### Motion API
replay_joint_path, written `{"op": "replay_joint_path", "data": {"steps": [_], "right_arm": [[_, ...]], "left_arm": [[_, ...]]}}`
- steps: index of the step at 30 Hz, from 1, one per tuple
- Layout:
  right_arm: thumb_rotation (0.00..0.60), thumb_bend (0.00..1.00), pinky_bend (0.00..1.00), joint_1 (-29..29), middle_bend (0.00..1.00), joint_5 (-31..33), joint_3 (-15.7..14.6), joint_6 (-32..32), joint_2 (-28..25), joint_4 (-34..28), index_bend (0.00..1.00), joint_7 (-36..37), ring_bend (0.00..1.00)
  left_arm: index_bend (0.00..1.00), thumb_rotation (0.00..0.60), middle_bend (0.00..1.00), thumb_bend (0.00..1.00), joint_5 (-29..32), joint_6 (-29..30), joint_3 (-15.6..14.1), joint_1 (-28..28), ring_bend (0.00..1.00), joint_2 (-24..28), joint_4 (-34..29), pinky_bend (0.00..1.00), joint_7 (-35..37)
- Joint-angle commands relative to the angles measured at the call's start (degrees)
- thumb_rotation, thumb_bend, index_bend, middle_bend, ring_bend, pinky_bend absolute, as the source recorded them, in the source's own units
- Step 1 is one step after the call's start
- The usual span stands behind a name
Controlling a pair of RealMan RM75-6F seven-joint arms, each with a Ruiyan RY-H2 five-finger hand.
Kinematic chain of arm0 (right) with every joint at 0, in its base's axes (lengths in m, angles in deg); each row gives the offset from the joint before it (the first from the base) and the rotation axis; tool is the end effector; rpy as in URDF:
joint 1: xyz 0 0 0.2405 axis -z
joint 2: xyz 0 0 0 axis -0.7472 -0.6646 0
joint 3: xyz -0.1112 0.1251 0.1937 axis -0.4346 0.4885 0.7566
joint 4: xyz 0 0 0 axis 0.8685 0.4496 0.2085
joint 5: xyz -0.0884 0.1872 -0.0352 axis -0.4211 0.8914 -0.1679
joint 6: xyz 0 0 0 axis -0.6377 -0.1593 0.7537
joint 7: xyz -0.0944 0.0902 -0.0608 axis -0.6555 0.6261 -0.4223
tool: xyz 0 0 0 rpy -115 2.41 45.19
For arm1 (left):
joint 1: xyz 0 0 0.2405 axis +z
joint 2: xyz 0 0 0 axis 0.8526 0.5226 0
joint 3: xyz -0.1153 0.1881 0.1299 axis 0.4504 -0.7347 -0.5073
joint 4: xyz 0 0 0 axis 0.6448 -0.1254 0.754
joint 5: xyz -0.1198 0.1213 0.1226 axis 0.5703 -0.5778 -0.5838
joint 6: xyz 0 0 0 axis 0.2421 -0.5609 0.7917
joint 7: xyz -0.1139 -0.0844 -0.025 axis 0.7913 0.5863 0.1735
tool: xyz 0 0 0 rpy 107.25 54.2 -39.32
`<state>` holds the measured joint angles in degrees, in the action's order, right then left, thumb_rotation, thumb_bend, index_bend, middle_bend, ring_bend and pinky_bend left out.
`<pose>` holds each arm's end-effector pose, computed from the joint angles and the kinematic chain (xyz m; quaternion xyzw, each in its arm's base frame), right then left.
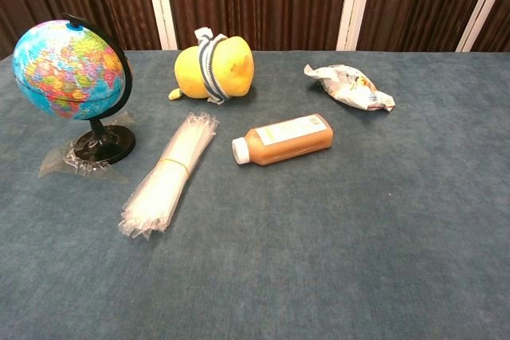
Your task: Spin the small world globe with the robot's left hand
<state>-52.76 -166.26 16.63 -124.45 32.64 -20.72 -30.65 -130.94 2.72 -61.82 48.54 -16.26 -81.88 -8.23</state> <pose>-0.2839 -0.1534 0.1251 0.6339 -0.3044 0.5132 0.4920 -0.3220 0.1989 0.1238 -0.6546 -0.3075 -0.4563 0.5184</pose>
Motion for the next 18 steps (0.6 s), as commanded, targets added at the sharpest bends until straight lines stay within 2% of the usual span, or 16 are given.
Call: {"op": "replay_joint_path", "data": {"steps": [1, 5, 8, 14, 16, 18], "right_arm": [[0.6, 0.21, 0.0, -0.02, 0.0, -0.05, -0.14, 0.2, -0.3, -0.16, 0.0, 0.36, 0.0], [0.6, 0.21, 0.0, 0.21, 0.0, -0.1, -0.38, 0.2, -0.95, -0.76, 0.0, 0.5, 0.0], [0.6, 0.21, 0.0, 0.41, 0.0, -0.3, -0.59, -0.02, -1.44, -1.15, 0.0, 0.97, 0.0], [0.6, 0.21, 0.0, 0.21, 0.0, -0.39, -0.9, 0.66, -2.11, -1.6, 0.0, 2.44, 0.0], [0.6, 0.21, 0.0, 0.01, 0.0, -0.37, -1.05, 1.16, -2.31, -1.75, 0.0, 3.12, 0.0], [0.6, 0.21, 0.0, -0.11, 0.0, -0.36, -1.22, 1.46, -2.62, -2.02, 0.0, 4.07, 0.0]], "left_arm": [[0.0, 0.6, 0.0, 0.41, -0.16, -0.12, -0.21, 0.08, 0.0, -0.12, -0.55, 0.0, -0.24], [0.0, 0.6, 0.0, 0.41, -0.02, -0.72, -0.55, 0.03, 0.0, -0.34, -1.88, 0.0, 1.93], [0.0, 0.6, 0.0, 0.41, 0.79, -2.07, -0.54, -0.46, 0.0, -0.93, -4.26, 0.0, 7.22], [0.0, 0.6, 0.0, 0.39, 2.19, -5.35, 2.25, -4.61, 0.0, -2.69, -7.8, 0.0, 26.08], [0.0, 0.6, 0.0, 0.39, 3.92, -7.11, 4.06, -6.24, 0.0, -3.05, -8.68, 0.0, 29.99], [0.0, 0.6, 0.0, 0.38, 6.15, -8.84, 6.18, -7.73, 0.0, -3.98, -8.66, 0.0, 30.86]]}}
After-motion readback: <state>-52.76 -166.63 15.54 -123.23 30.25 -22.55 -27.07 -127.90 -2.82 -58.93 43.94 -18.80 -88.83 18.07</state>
